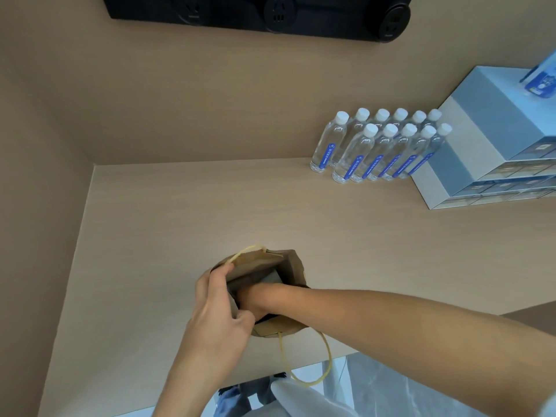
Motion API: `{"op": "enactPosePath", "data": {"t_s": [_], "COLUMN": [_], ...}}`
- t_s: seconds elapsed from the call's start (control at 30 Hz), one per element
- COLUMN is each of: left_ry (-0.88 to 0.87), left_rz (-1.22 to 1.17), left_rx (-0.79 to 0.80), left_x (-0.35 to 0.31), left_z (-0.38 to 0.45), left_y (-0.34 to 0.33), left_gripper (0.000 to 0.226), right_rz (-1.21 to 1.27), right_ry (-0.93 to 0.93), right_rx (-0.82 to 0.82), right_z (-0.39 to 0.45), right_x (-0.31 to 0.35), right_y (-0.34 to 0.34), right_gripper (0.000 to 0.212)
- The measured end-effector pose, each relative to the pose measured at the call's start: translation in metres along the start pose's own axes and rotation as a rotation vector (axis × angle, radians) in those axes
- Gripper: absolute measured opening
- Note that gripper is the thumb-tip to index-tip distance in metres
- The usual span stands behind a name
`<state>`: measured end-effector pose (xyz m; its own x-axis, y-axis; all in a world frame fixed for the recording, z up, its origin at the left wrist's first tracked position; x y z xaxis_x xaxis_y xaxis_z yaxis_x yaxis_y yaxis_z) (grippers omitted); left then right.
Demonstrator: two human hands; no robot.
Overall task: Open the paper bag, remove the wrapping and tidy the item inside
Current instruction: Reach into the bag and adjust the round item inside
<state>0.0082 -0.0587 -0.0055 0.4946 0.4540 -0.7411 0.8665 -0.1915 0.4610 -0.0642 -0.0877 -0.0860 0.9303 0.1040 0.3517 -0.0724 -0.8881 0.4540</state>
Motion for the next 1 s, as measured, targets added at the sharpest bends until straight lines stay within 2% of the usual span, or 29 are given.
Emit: {"op": "enactPosePath", "data": {"t_s": [0.13,0.2,0.27,0.5,0.57,0.67,0.8,1.0], "left_ry": [-0.01,-0.011,-0.008,-0.003,0.004,-0.004,-0.011,-0.004], "left_rz": [-0.025,-0.01,0.006,0.021,0.014,0.003,-0.015,-0.013], "left_rx": [-0.004,-0.018,-0.037,-0.029,-0.023,-0.023,-0.017,0.004], "left_x": [-0.002,-0.002,-0.003,-0.005,-0.003,-0.002,-0.001,0.0], "left_z": [-0.002,-0.003,-0.005,-0.008,-0.009,-0.011,-0.014,-0.013], "left_y": [0.0,-0.001,-0.002,-0.011,-0.011,-0.012,-0.013,-0.016], "left_gripper": [0.07,0.069,0.068,0.068,0.067,0.065,0.064,0.064], "right_rz": [-0.128,-0.142,-0.069,0.423,0.451,0.335,0.183,0.143], "right_ry": [0.078,0.0,-0.131,-0.324,-0.398,-0.351,-0.098,0.029], "right_rx": [0.049,-0.089,-0.254,-0.413,-0.453,-0.46,-0.407,-0.265], "right_z": [-0.008,-0.011,-0.015,-0.01,-0.01,-0.017,-0.025,-0.028], "right_x": [0.002,-0.011,-0.032,-0.069,-0.076,-0.074,-0.047,-0.022], "right_y": [0.005,0.022,0.036,0.023,0.012,0.007,0.009,0.006], "right_gripper": [0.029,0.029,0.034,0.038,0.044,0.039,0.025,0.023]}}
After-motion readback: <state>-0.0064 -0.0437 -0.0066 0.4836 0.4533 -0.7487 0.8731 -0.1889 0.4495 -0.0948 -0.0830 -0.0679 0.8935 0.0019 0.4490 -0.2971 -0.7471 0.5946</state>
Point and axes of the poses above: each hand's wrist, its own z-axis towards the middle knuckle, its own y-axis out of the back of the hand, x = y × z, the point moved 9 cm from there along z, towards the middle knuckle, and after that the axes turned 8 degrees about y, right-handed, at the moved point
